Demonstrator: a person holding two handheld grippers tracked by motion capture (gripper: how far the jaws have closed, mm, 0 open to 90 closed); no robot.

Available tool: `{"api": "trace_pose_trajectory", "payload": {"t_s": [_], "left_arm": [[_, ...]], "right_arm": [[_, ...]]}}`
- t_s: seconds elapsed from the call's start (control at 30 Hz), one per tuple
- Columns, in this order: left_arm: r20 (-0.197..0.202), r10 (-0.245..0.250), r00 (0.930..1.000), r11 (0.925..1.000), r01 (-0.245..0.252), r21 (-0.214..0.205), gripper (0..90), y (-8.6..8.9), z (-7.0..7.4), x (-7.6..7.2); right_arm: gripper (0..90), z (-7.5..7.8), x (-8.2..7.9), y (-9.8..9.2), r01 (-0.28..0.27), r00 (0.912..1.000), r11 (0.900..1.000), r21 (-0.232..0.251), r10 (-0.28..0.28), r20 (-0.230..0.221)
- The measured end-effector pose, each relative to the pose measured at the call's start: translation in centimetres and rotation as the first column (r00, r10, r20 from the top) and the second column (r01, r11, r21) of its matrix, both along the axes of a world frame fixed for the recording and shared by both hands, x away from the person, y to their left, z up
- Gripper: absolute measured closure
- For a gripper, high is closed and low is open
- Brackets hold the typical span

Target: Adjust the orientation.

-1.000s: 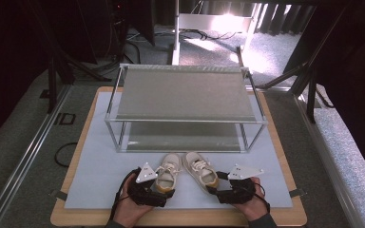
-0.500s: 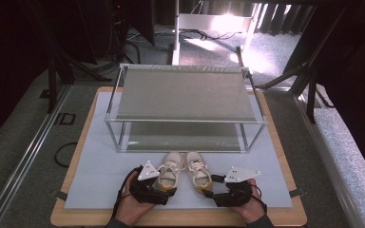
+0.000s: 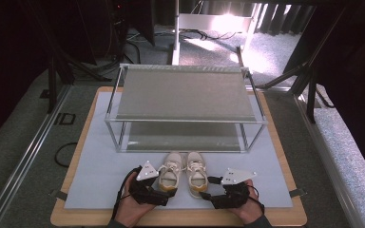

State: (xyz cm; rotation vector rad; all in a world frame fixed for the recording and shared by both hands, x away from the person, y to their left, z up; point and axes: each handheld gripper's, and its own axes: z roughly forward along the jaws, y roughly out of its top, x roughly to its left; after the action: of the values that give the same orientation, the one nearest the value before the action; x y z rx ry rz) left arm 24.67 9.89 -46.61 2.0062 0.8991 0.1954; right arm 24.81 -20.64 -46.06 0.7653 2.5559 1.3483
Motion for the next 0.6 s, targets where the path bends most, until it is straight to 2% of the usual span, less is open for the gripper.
{"api": "trace_pose_trajectory", "payload": {"t_s": [0.1, 0.2, 0.3, 0.4, 0.6], "left_arm": [[0.003, -0.042, 0.9991, 0.9990, 0.042, -0.015, 11.7, 0.5, 0.2, -0.6], [-0.007, -0.054, 0.9985, 0.9981, 0.054, 0.028, 13.9, 0.6, -0.4, -1.0], [-0.026, -0.056, 0.9981, 0.9972, 0.058, 0.049, 15.6, 0.4, -1.1, -0.8], [-0.029, -0.052, 0.9982, 0.9967, 0.054, 0.060, 15.8, 0.1, -1.2, -0.6], [-0.042, -0.067, 0.9969, 0.9970, 0.068, 0.038, 15.8, -0.1, -1.2, -0.7]], "right_arm": [[35.5, 0.0, 0.0, 0.0, -0.001, 1.0000, 1.0000, -0.001, 0.001, -0.001], [34.7, 0.0, 0.0, 0.0, -0.001, 1.0000, 1.0000, -0.002, 0.001, 0.001], [34.7, -0.1, 0.0, 0.0, -0.002, 1.0000, 1.0000, -0.004, 0.002, 0.001], [34.7, -0.1, 0.1, 0.0, -0.003, 1.0000, 1.0000, -0.004, 0.003, -0.003], [35.0, -0.2, 0.2, 0.0, -0.004, 1.0000, 1.0000, -0.003, 0.004, -0.003]]}}
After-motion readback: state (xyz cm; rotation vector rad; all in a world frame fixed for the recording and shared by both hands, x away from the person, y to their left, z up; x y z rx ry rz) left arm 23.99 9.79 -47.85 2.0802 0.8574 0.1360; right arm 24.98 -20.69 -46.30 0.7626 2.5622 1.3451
